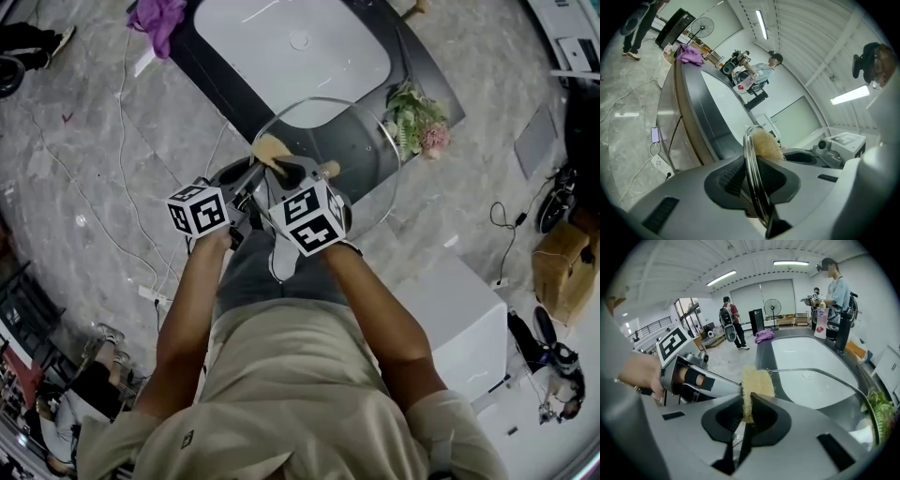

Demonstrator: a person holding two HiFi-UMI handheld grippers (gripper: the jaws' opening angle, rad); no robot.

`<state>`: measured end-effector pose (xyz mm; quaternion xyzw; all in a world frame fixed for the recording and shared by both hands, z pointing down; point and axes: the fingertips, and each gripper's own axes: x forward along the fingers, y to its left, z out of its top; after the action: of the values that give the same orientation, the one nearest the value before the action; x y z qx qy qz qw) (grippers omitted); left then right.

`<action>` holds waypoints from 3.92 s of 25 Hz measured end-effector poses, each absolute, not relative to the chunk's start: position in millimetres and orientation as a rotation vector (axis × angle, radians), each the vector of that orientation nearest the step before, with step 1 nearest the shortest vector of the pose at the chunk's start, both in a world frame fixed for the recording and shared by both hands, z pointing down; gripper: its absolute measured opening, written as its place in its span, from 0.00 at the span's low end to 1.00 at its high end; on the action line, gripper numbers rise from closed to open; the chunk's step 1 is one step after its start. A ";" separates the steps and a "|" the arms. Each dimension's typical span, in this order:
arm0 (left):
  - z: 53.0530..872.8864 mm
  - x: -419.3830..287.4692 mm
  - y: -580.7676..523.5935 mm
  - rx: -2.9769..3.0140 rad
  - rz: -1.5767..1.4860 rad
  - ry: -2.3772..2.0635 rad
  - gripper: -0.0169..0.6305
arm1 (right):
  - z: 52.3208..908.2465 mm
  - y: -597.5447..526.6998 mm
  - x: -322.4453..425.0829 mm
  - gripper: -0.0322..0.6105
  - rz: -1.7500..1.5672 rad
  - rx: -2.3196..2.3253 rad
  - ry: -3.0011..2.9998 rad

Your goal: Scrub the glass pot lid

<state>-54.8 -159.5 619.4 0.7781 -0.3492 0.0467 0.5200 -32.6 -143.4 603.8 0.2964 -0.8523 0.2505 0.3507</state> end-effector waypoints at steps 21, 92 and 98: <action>617.5 -54.1 -159.5 1.868 0.115 -0.850 0.15 | 606.4 -197.3 131.9 0.11 0.510 1.130 -1.918; 618.8 -55.2 -158.7 1.816 0.047 -0.885 0.14 | 606.0 -179.7 165.7 0.11 0.561 0.977 -1.930; 617.7 -55.2 -159.1 1.809 0.034 -0.895 0.14 | 614.0 -160.3 130.5 0.11 0.575 0.886 -1.954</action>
<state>-55.2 -159.1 617.7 0.7585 -0.3755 0.0143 0.5324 130.5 -160.3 614.0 0.3575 -0.7881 0.2320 0.4440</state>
